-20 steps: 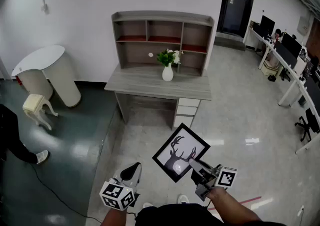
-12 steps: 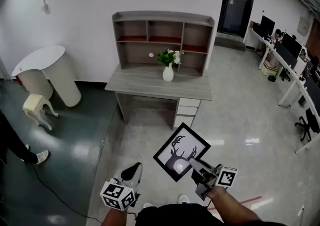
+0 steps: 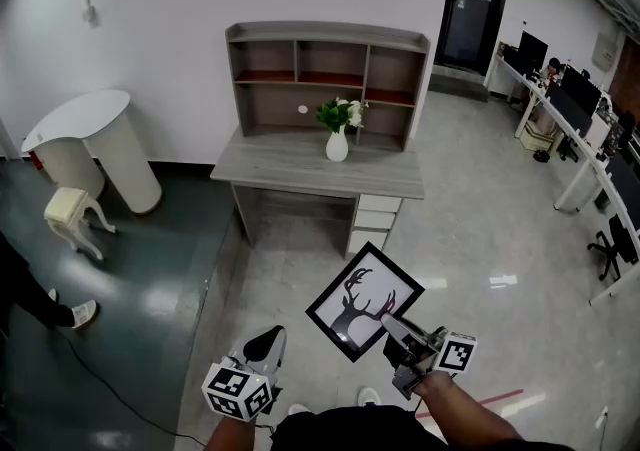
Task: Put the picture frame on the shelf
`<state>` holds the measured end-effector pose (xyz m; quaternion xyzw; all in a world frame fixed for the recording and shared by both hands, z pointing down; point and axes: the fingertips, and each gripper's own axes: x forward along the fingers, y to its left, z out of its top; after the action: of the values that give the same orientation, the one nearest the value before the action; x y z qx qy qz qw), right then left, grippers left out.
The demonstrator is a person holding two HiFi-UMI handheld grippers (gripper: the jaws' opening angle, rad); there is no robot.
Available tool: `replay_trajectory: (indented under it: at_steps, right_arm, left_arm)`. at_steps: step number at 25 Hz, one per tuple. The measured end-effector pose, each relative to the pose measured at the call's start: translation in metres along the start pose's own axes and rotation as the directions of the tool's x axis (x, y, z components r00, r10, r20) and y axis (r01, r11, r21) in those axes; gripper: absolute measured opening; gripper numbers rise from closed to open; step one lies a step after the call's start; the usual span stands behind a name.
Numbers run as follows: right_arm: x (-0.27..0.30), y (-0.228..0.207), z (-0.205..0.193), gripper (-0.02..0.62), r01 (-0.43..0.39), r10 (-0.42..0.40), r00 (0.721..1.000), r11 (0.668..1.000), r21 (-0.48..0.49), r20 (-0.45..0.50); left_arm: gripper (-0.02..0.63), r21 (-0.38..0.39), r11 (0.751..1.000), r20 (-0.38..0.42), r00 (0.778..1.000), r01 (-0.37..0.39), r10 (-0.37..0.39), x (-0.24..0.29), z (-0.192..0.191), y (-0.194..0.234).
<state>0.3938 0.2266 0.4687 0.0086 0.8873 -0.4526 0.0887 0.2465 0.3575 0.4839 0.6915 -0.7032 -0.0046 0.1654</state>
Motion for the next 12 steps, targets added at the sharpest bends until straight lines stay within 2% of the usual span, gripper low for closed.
replay_trajectory:
  at_steps: [6,9,12]
  right_arm:
    - [0.011,-0.001,-0.021,0.071,0.030,-0.030,0.999,1.000,-0.005,-0.025]
    - [0.020,0.003,-0.033,0.071,0.029,-0.029,0.999,0.999,0.020,-0.017]
    - [0.029,0.005,-0.040,0.071,0.041,-0.041,0.999,0.999,0.006,-0.010]
  left_arm:
    - [0.009,-0.006,1.000,-0.002,1.000,0.000,0.000,-0.016,-0.005,0.016]
    - [0.009,-0.003,1.000,-0.005,1.000,0.001,-0.001,-0.029,-0.006,0.026]
    - [0.009,0.001,1.000,-0.017,1.000,0.001,-0.001,-0.041,-0.010,0.040]
